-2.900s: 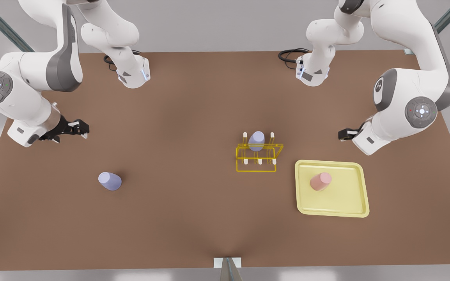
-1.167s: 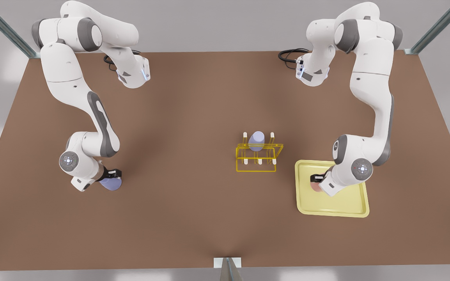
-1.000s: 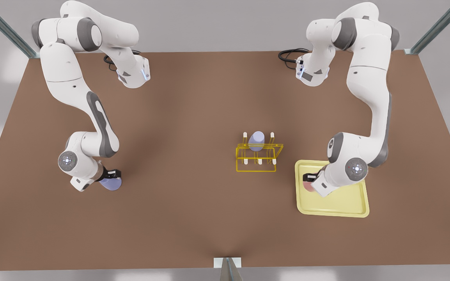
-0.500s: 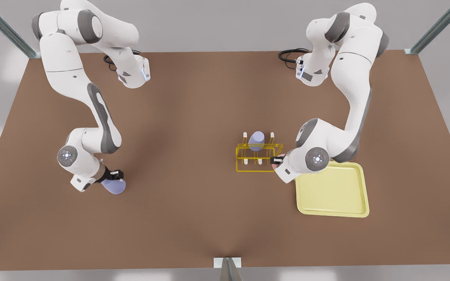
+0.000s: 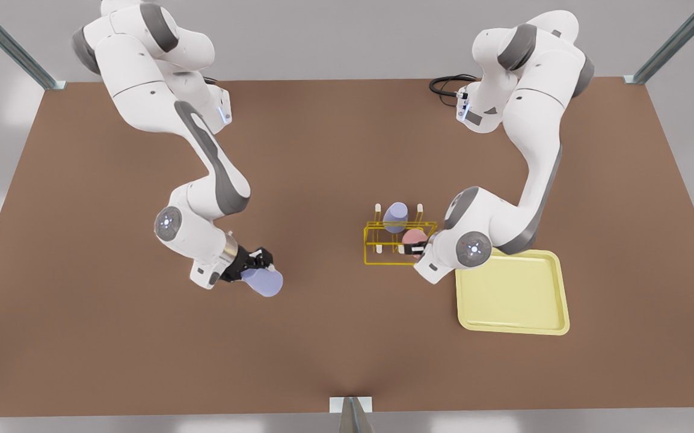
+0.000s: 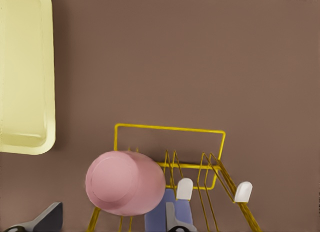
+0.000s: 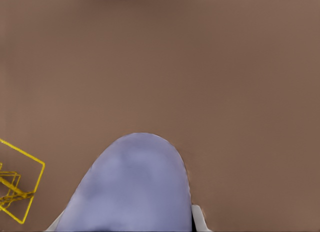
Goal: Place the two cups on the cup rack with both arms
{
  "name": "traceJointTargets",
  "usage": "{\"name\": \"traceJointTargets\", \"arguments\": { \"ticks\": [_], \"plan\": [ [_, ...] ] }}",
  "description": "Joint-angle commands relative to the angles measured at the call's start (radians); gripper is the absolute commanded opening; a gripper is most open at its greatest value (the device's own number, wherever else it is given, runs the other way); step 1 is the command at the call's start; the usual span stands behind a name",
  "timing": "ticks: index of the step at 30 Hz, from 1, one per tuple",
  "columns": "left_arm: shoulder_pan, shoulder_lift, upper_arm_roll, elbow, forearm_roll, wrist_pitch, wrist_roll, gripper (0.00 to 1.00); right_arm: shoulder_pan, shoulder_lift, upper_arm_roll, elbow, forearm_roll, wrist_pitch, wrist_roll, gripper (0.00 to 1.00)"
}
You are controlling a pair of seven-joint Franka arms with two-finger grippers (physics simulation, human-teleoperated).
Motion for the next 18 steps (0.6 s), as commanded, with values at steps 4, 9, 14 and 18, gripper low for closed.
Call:
{"name": "traceJointTargets", "arguments": {
  "ticks": [4,9,14,18],
  "plan": [
    [0.188,-0.041,0.004,0.250,0.121,-0.445,0.315,1.00,0.119,0.089,0.000,0.181,0.101,-0.055,0.269,0.75],
    [-0.047,-0.468,0.382,-0.238,0.092,-0.196,0.603,1.00,0.217,0.187,-0.005,0.301,0.099,-0.033,0.366,0.75],
    [-0.055,-0.405,0.354,-0.222,0.037,-0.220,0.602,1.00,0.274,0.247,-0.008,0.358,0.101,0.001,0.369,0.75],
    [-0.053,-0.397,0.354,-0.221,0.037,-0.218,0.602,1.00,0.300,0.251,-0.006,0.353,0.124,0.002,0.386,0.75]
  ]
}}
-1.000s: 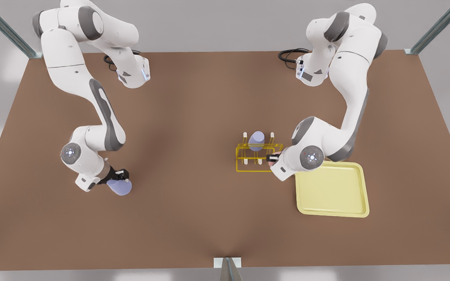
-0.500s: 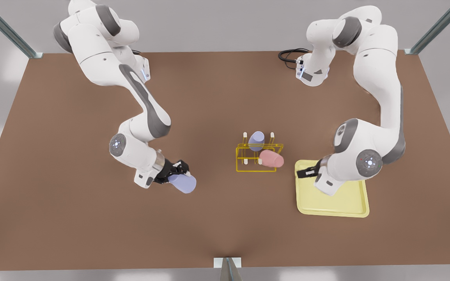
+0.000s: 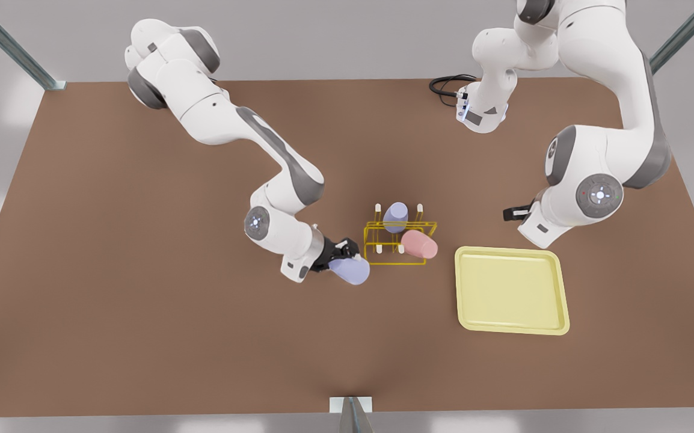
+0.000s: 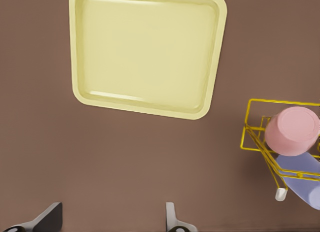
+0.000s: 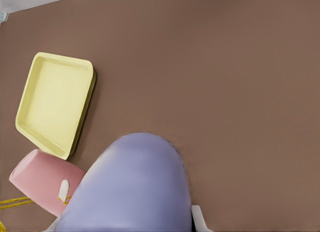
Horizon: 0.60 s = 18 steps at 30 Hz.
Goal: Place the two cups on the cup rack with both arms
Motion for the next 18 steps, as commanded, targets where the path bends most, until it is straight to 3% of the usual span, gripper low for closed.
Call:
{"name": "traceJointTargets", "arguments": {
  "ticks": [1,18],
  "plan": [
    [0.001,0.001,0.000,0.000,-0.010,0.009,0.268,1.00,0.013,0.000,0.002,-0.002,0.019,0.001,0.150,0.75],
    [-0.002,0.010,0.000,-0.001,-0.012,0.031,0.266,1.00,0.057,-0.017,0.052,-0.068,0.032,-0.023,0.138,0.75]
  ]
}}
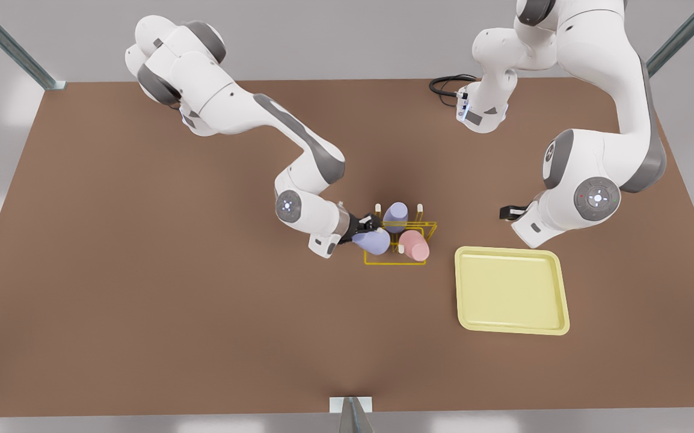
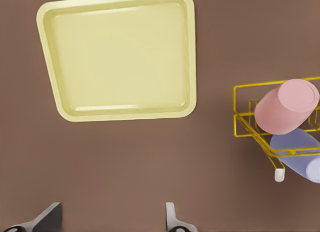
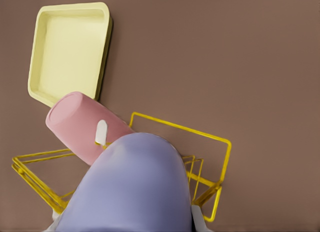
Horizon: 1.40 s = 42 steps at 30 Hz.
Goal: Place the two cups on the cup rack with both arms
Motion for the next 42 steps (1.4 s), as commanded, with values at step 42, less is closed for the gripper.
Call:
{"name": "traceJointTargets", "arguments": {
  "ticks": [42],
  "plan": [
    [-0.025,0.050,-0.001,0.002,0.000,-0.025,0.095,1.00,-0.430,-0.597,-0.192,-0.078,-0.628,-0.913,-0.152,1.00]
  ]
}}
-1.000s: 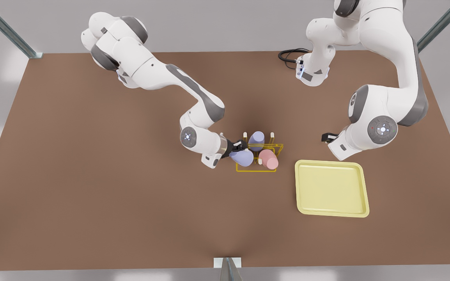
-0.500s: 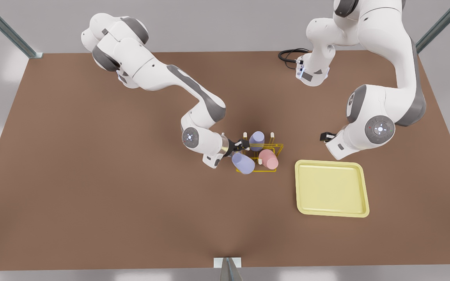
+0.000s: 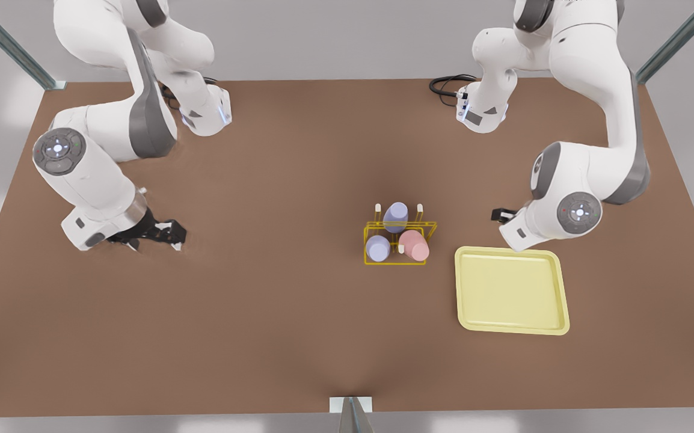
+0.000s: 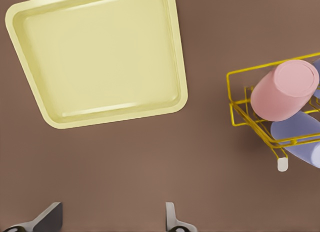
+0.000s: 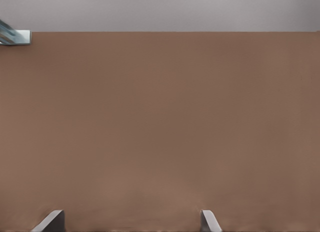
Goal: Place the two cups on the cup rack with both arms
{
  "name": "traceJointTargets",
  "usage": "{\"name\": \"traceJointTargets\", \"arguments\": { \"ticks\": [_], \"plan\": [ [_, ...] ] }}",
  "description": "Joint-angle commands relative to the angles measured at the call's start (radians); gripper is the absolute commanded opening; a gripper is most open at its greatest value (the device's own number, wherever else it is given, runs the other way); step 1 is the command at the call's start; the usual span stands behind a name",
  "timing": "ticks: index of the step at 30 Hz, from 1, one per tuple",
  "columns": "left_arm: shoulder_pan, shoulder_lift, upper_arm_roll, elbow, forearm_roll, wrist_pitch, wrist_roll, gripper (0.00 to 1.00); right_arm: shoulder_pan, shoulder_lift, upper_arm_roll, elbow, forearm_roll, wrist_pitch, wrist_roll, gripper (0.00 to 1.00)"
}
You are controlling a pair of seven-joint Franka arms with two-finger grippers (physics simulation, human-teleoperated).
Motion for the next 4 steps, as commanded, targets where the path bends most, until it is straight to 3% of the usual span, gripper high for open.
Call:
{"name": "traceJointTargets", "arguments": {
  "ticks": [1,4],
  "plan": [
    [-0.007,0.001,-0.010,0.024,0.000,-0.081,0.011,1.00,-0.027,-0.101,-0.006,-0.098,-0.051,-0.213,-0.174,1.00],
    [0.000,0.001,-0.029,0.064,0.003,-0.176,0.010,1.00,-0.039,-0.104,-0.006,-0.098,-0.051,-0.214,-0.174,1.00]
  ]
}}
